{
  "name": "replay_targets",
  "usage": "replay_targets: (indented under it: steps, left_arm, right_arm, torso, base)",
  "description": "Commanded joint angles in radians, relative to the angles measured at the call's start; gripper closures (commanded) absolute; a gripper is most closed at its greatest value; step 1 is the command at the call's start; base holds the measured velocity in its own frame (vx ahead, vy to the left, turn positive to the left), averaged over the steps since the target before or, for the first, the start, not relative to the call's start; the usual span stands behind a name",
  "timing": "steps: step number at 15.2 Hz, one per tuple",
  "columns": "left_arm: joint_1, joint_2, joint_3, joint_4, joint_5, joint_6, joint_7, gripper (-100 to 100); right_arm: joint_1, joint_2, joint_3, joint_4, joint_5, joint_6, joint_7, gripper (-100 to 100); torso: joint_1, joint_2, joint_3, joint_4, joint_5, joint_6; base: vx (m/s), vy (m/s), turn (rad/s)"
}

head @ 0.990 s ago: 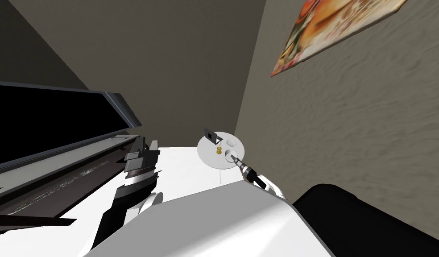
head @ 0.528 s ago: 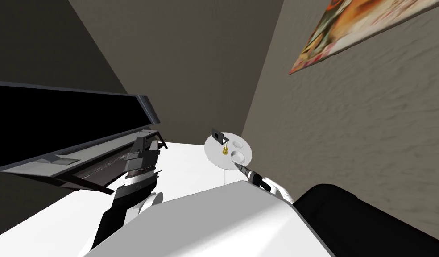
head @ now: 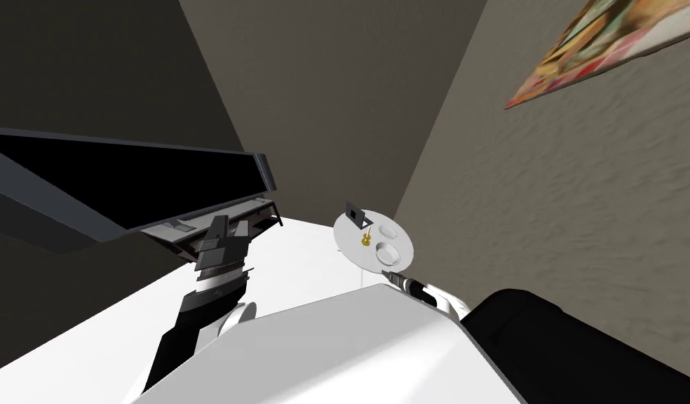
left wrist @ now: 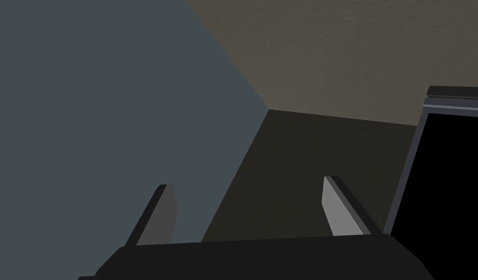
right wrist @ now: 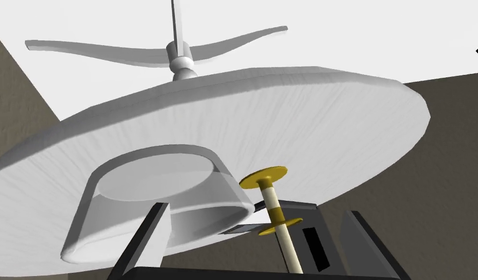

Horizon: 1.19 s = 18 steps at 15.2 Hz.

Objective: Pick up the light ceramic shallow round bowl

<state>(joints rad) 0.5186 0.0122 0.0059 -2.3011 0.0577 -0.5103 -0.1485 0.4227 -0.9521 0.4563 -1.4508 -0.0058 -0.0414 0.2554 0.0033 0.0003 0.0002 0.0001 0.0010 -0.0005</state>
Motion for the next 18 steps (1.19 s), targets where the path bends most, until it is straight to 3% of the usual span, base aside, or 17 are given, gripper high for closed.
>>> replay_targets:
  steps: [1, 3, 4, 9, 11, 13, 15, 17, 18]
  left_arm:
    - [0.0, 0.0, 0.0, 0.0, 0.0, 0.0, 0.0, 0]
    - [0.0, 0.0, 0.0, 0.0, 0.0, 0.0, 0.0, 0]
    - [0.0, 0.0, 0.0, 0.0, 0.0, 0.0, 0.0, 0]
    - [0.0, 0.0, 0.0, 0.0, 0.0, 0.0, 0.0, 0]
    - [0.0, 0.0, 0.0, 0.0, 0.0, 0.0, 0.0, 0]
    - [0.0, 0.0, 0.0, 0.0, 0.0, 0.0, 0.0, 0]
    - [0.0, 0.0, 0.0, 0.0, 0.0, 0.0, 0.0, 0]
    - [0.0, 0.0, 0.0, 0.0, 0.0, 0.0, 0.0, 0]
    - [0.0, 0.0, 0.0, 0.0, 0.0, 0.0, 0.0, 0]
  right_arm:
    - [-0.005, -0.05, 0.039, 0.05, -0.002, 0.029, 0.014, -100]
    - [-0.005, -0.052, 0.039, 0.059, -0.002, 0.029, 0.014, -100]
    - [-0.01, -0.082, 0.067, 0.099, -0.002, 0.049, 0.024, -100]
    - [-0.019, -0.134, 0.123, 0.174, -0.003, 0.086, 0.045, -100]
    - [-0.028, -0.174, 0.176, 0.234, -0.003, 0.118, 0.064, -100]
    - [-0.032, -0.189, 0.207, 0.272, -0.004, 0.133, 0.073, -100]
    - [-0.032, -0.189, 0.207, 0.272, -0.004, 0.133, 0.073, -100]
    - [-0.039, -0.208, 0.261, 0.325, -0.006, 0.158, 0.089, -100]
    - [-0.039, -0.208, 0.261, 0.325, -0.006, 0.158, 0.089, -100]
  torso:
    - [0.0, 0.0, 0.0, 0.0, 0.0, 0.0]
    - [0.0, 0.0, 0.0, 0.0, 0.0, 0.0]
    - [-0.001, 0.0, 0.0, 0.0, 0.0, 0.001]
    - [0.0, -0.001, -0.001, 0.0, 0.0, 0.0]
    - [0.0, -0.001, -0.001, 0.0, 0.0, 0.0]
    - [0.001, -0.003, -0.002, 0.0, 0.0, -0.001]
    - [0.0, -0.002, -0.001, -0.001, 0.0, 0.0]
    - [-0.001, -0.001, -0.001, 0.0, 0.0, 0.0]
    - [0.0, -0.001, -0.001, 0.0, 0.0, -0.001]
  base:
    - [0.015, 0.062, 0.374]
    - [0.012, 0.041, 0.149]
    - [0.011, 0.046, 0.162]
    - [0.025, 0.052, 0.288]
    - [0.045, 0.066, 0.356]
    - [0.055, 0.058, 0.316]
    - [0.04, 0.033, 0.146]
    - [0.039, 0.037, 0.288]
    - [0.057, 0.043, 0.311]
